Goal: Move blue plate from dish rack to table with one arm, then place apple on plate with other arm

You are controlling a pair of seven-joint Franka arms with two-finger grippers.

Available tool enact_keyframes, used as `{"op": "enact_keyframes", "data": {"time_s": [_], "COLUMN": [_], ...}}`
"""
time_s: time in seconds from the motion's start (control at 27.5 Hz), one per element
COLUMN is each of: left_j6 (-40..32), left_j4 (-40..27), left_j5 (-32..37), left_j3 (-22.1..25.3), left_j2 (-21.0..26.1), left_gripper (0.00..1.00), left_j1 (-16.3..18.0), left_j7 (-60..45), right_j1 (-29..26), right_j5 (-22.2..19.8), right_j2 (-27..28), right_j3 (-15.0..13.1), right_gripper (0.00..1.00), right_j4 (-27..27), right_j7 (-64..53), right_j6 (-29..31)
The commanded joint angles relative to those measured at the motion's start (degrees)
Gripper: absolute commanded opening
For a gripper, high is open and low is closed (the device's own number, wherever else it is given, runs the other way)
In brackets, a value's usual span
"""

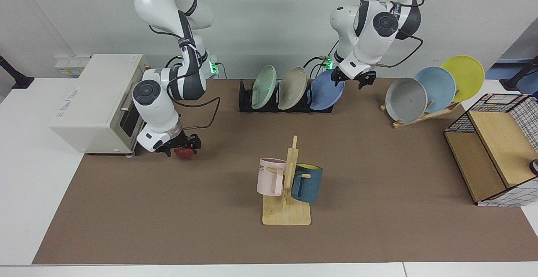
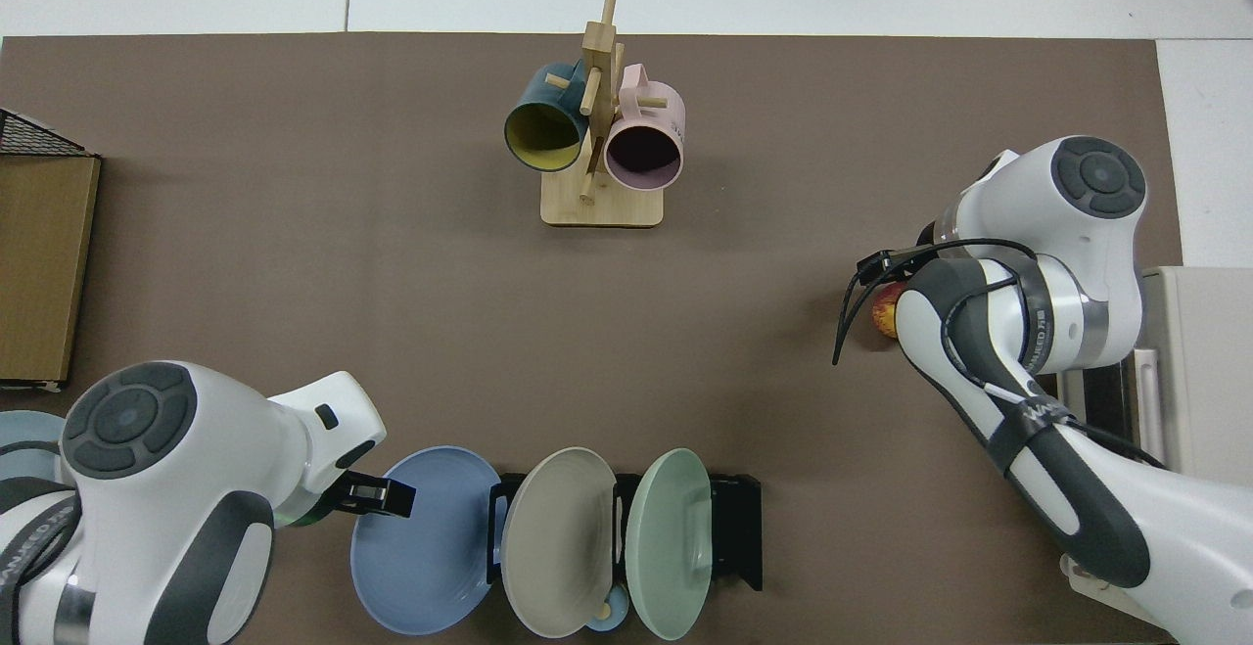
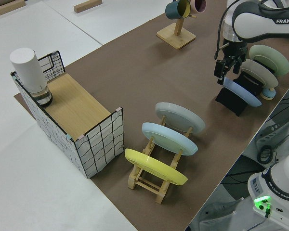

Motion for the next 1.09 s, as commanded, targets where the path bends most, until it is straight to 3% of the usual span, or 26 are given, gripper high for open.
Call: {"op": "enact_keyframes", "data": {"time_s": [0.0,0.07,0.22,0.29,0.73,0.76,0.8,0.87,0.98,1.02,1.06], "left_j6": [4.3,5.1,4.8,4.7,1.2,1.1,1.1,0.6,-1.0,-2.0,-3.0], "left_j4": [-5.3,-5.4,-5.4,-5.4,-5.2,-5.2,-5.1,-4.7,-3.8,-3.2,-2.6], "left_j5": [-2.2,-2.7,-2.8,-2.8,-2.1,-1.9,-1.7,-0.3,2.0,2.3,2.7], "left_j3": [0.6,0.6,0.5,0.1,-3.4,-4.2,-4.7,-5.3,-5.5,-5.5,-5.5], "left_j2": [-2.6,-2.6,-2.6,-2.6,-3.2,-3.3,-3.5,-3.5,-3.6,-3.6,-3.5], "left_gripper": [0.99,0.96,0.40,0.26,0.20,0.20,0.18,0.13,0.06,0.00,0.00], "left_j1": [-2.3,-2.4,-2.4,-2.4,-2.3,-2.3,-2.3,-2.2,-2.2,-2.0,-1.7], "left_j7": [0.4,0.3,0.4,0.4,-3.4,-4.7,-5.7,-7.2,-8.0,-8.2,-8.2], "right_j1": [-0.4,-0.4,-0.4,-0.5,0.0,0.0,-0.1,-0.3,-0.4,-0.4,-0.4], "right_j5": [-0.1,-0.1,-1.5,-1.7,-1.7,-1.8,-1.8,-1.8,-1.2,-1.0,-1.0], "right_j2": [-1.2,-1.3,-1.3,-1.3,-1.3,-1.3,-1.3,-1.4,-1.3,-1.3,-1.2], "right_j3": [0.3,0.2,0.2,0.2,0.3,0.3,0.3,0.3,0.3,0.3,0.3], "right_gripper": [1.00,1.00,1.00,1.00,0.99,0.93,0.81,0.44,0.07,0.00,0.00], "right_j4": [-2.9,-3.7,-4.2,-4.5,-6.9,-6.9,-7.0,-7.7,-7.7,-7.6,-7.5], "right_j7": [0.7,0.8,0.8,0.8,2.6,2.1,1.2,-0.3,0.0,0.5,0.8], "right_j6": [1.5,1.5,1.5,1.5,2.2,2.1,2.1,2.2,2.1,2.1,2.1]}}
